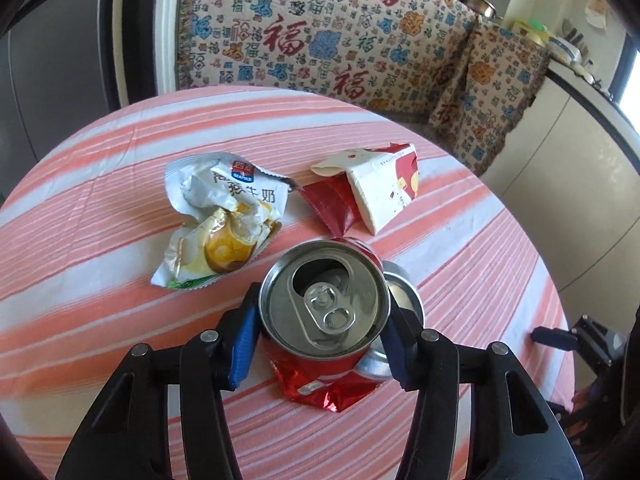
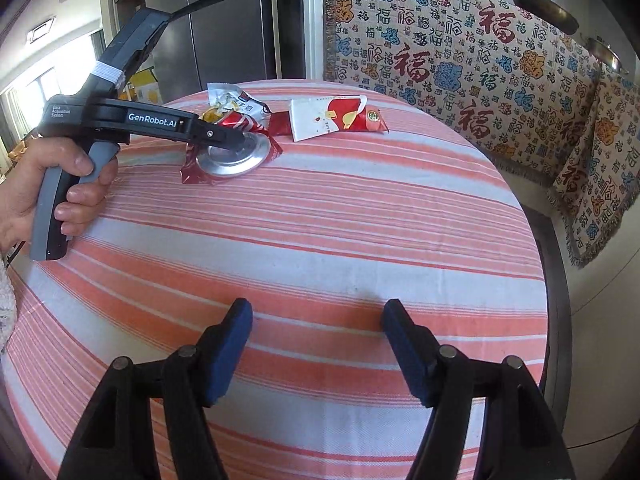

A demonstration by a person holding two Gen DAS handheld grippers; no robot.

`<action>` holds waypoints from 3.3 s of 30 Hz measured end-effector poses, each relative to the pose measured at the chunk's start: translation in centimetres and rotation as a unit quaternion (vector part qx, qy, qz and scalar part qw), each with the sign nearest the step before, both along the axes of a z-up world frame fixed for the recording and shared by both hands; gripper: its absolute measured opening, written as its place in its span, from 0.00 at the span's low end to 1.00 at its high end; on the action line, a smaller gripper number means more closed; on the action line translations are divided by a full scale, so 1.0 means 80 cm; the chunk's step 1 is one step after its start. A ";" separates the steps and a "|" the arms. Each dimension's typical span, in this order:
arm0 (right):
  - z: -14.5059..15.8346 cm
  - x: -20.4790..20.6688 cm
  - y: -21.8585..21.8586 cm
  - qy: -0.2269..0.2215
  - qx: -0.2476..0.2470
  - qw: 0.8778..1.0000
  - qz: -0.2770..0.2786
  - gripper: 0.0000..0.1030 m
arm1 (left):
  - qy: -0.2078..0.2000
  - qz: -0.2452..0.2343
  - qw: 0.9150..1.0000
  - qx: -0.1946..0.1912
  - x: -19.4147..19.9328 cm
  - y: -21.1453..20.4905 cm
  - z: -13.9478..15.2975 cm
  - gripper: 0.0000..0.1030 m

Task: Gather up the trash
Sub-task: 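Grasp the crushed red can with the left tool, then grasp the crumpled white snack wrapper with the right tool while the left tool holds the can, then lift and carry the can and white wrapper with both tools toward the blue basket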

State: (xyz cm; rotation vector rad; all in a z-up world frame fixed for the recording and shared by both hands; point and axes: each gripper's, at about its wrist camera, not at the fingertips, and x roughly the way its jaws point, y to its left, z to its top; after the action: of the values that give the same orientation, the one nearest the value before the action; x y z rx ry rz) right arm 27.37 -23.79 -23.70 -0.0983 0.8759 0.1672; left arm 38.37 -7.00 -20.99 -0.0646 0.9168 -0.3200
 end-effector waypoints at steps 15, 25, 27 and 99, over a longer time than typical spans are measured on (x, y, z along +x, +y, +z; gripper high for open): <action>-0.002 -0.001 -0.001 0.000 0.002 1.000 0.002 0.68 | -0.002 0.157 0.987 0.034 -0.155 0.071 0.019 0.54; 0.012 0.067 -0.020 0.034 0.057 0.998 -0.012 0.68 | -0.006 0.149 0.988 0.039 -0.156 0.068 0.004 0.54; 0.016 0.099 -0.021 0.041 0.072 0.996 -0.017 0.68 | -0.002 0.144 0.989 0.041 -0.155 0.066 0.001 0.54; 0.048 0.067 0.054 0.119 0.031 0.992 -0.014 0.55 | -0.021 0.155 0.987 0.040 -0.170 0.088 0.024 0.54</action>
State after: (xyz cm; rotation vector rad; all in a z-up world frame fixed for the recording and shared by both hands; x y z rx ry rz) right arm 32.72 -19.45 -19.83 -0.0083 1.1077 0.1812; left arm 24.80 0.07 -19.08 -0.1245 0.8618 0.0054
